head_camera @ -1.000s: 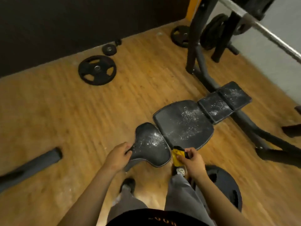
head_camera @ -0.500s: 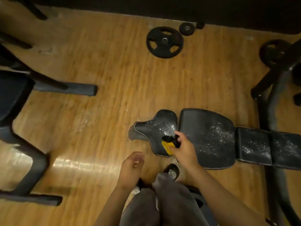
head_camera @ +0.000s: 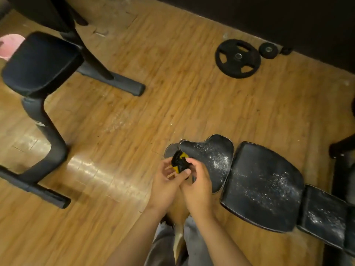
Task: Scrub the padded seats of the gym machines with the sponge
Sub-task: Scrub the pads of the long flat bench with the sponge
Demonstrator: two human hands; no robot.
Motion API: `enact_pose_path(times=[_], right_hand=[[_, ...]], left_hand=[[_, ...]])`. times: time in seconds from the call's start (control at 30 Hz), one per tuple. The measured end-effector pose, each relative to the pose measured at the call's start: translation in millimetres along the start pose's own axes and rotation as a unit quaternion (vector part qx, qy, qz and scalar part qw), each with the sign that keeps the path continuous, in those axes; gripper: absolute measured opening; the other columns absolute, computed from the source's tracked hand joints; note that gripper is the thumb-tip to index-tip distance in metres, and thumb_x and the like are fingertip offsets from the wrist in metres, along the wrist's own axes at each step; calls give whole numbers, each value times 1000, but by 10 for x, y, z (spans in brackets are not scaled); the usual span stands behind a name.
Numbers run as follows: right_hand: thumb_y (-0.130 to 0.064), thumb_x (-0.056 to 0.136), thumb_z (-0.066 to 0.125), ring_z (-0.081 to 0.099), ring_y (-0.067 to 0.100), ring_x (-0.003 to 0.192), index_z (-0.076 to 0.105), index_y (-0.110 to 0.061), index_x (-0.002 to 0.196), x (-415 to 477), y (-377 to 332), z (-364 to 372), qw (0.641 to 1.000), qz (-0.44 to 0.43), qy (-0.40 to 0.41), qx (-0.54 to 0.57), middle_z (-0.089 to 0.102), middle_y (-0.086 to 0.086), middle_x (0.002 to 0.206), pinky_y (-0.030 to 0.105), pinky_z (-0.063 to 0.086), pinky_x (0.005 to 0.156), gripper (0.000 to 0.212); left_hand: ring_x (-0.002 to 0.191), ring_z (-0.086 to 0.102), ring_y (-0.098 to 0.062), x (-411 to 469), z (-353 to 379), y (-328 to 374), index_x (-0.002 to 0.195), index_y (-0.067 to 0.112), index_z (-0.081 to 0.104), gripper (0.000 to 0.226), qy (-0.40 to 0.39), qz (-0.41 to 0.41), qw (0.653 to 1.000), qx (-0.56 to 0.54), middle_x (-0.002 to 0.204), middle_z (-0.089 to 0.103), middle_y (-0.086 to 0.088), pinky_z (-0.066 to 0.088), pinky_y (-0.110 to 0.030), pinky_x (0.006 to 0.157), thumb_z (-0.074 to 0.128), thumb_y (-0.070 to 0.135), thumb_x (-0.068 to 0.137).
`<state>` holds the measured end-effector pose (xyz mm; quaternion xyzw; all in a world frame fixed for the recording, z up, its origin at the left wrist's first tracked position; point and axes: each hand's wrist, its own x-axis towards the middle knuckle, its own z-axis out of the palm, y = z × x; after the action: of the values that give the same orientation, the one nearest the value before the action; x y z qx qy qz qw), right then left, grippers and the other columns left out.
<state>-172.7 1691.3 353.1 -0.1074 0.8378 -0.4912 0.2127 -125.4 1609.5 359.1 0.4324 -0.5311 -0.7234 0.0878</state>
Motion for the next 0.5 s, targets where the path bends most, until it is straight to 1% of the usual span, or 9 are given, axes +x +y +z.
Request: enact_pose_path(times=[0.1,0.17,0.23,0.27,0.33,0.4,0.5], right_hand=[[-15,80,72,57,-4,106,47,-38,131,30,141,102,998,-16,-64,-1,56,-13,120,16,49,86,61],[-15,81,74,59,-3,104,48,-40,130,90,251,144,995,-11,-98,-5,57,-14,118,17,50,85,61],[-10,81,73,60,-2,99,57,-34,122,222,362,156,995,-4,-102,-9,57,-12,115,15,51,82,50],[-6,81,72,61,-1,94,62,-29,116,307,415,152,995,-3,-99,-4,55,-10,113,12,50,80,43],[-1,83,69,61,1,88,66,-21,105,498,548,156,994,6,-112,11,52,-6,110,9,48,74,30],[-4,86,66,61,0,86,68,-19,99,708,707,198,991,21,-134,13,54,-5,106,8,47,72,20],[-14,89,64,60,2,86,64,-25,94,1149,1103,325,993,23,-111,-20,60,-6,99,14,47,73,12]], left_hand=[[95,66,-22,206,-31,-125,110,8,57,37,42,-25,997,-61,107,68,-12,53,-34,85,77,10,78],[89,65,-27,346,-55,-261,110,2,57,36,53,-39,994,-88,103,67,-20,54,-35,79,74,10,79],[85,66,-27,482,-62,-434,108,3,59,30,52,-45,994,-81,100,68,-21,53,-31,71,73,10,81],[84,67,-28,549,-56,-522,107,4,61,29,54,-51,994,-79,99,69,-20,53,-31,70,72,10,82],[86,67,-31,693,-19,-701,104,5,62,26,68,-67,992,-88,97,70,-19,53,-36,74,73,9,81],[85,66,-29,870,22,-891,102,5,63,23,85,-82,989,-94,95,70,-18,53,-35,73,73,9,82],[80,64,-21,1270,8,-1154,102,6,59,27,120,-95,983,-102,95,69,-12,52,-25,66,74,9,80]])
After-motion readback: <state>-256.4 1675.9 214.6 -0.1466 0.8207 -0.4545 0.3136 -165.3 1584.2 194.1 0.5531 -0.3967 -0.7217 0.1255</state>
